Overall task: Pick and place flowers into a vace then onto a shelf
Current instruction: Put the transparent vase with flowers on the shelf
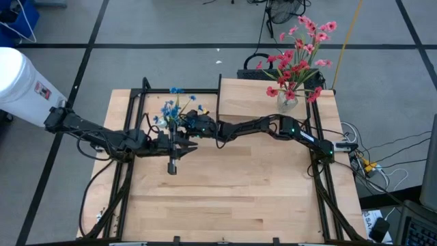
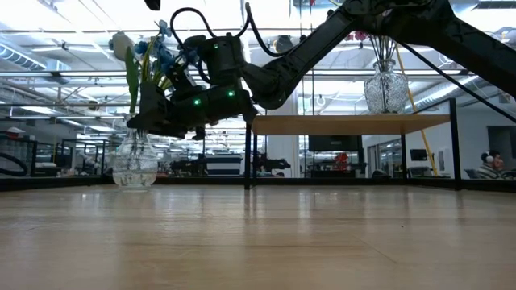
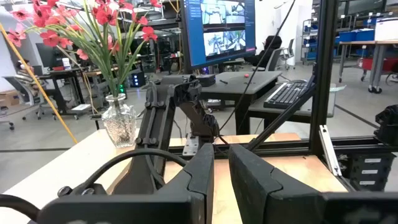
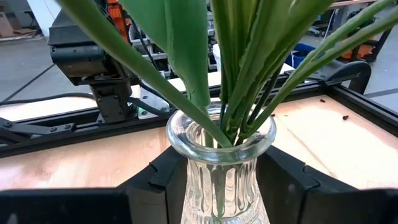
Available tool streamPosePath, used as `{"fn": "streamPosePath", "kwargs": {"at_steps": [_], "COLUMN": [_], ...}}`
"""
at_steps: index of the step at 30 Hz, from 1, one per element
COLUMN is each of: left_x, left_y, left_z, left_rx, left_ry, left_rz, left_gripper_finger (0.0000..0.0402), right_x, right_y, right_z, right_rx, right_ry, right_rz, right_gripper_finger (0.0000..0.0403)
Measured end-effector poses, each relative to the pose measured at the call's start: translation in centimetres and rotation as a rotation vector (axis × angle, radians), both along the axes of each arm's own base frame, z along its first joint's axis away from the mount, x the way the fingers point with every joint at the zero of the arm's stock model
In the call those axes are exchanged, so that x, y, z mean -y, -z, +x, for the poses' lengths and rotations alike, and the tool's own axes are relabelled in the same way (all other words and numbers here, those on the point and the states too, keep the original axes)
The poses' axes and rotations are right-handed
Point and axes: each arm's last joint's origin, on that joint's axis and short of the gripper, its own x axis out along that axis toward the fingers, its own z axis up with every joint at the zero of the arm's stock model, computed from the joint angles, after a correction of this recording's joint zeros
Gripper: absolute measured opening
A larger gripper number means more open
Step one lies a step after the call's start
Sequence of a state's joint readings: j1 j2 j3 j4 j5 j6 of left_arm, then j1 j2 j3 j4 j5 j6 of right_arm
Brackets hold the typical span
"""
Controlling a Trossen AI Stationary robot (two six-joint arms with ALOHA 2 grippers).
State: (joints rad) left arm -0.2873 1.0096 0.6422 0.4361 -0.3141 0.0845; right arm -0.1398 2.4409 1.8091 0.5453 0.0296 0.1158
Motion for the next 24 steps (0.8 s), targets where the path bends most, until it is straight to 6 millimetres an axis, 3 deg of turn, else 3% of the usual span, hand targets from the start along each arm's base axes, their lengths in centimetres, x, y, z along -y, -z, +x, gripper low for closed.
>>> {"fn": "streamPosePath", "kwargs": {"at_steps": [5, 24], "left_x": [0.2, 0.4], "left_y": [0.1, 0.1], "left_z": [-0.1, -0.1], "left_rx": [-0.015, -0.012], "left_ry": [0.011, 0.019], "left_rz": [0.005, 0.0], "left_gripper_finger": [0.0058, 0.0058], "right_x": [-0.2, -1.2], "right_y": [-1.2, -10.2], "right_z": [-0.2, -3.0], "right_rx": [-0.016, -0.087], "right_ry": [-0.005, 0.035], "right_rz": [-0.018, -0.148], "right_gripper_finger": [0.0148, 0.0148]}}
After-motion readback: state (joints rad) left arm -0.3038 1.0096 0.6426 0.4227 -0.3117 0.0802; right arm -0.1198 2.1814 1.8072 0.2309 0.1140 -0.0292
